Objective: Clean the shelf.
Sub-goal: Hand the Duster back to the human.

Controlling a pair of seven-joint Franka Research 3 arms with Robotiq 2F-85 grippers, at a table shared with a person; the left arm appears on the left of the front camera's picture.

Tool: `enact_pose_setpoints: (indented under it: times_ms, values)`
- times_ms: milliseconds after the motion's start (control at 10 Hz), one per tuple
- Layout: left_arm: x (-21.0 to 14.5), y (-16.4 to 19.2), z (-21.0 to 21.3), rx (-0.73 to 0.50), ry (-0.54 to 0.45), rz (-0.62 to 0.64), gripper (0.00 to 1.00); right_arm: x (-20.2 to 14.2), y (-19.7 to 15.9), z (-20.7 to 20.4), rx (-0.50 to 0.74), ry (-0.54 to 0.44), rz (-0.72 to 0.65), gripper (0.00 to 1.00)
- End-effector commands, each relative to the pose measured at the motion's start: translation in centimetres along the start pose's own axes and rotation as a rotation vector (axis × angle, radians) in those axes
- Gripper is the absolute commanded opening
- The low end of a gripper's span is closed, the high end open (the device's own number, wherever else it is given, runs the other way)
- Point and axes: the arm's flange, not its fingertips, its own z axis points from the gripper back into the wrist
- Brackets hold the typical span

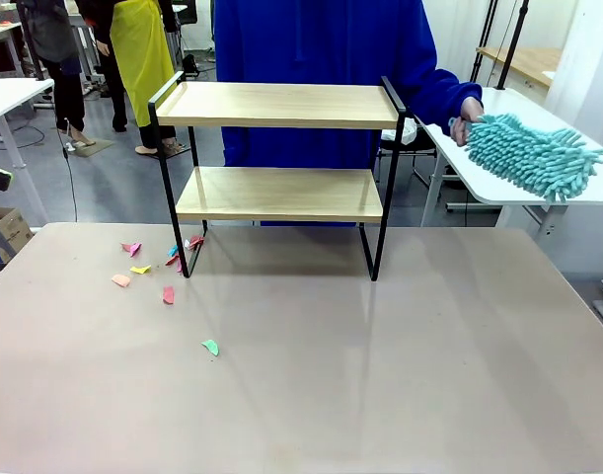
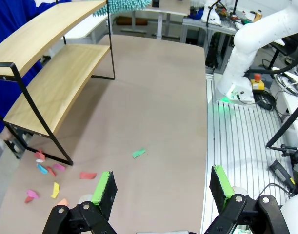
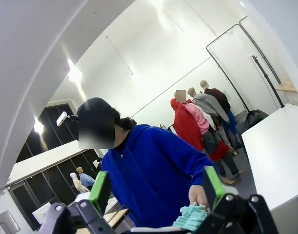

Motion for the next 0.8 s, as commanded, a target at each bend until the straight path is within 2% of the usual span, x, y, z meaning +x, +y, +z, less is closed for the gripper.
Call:
enact_pose_setpoints:
  times_ms: [0, 700]
  values:
    - [0.09, 0.04, -0.05, -0.005, -0.023, -0.019, 1.0, 0.09, 0.16, -0.03, -0.012, -0.018, 0.005, 1.0]
    - [0.09, 0.04, -0.05, -0.005, -0.023, -0.019, 1.0, 0.09, 0.16, -0.03, -0.012, -0.018, 0.005, 1.0]
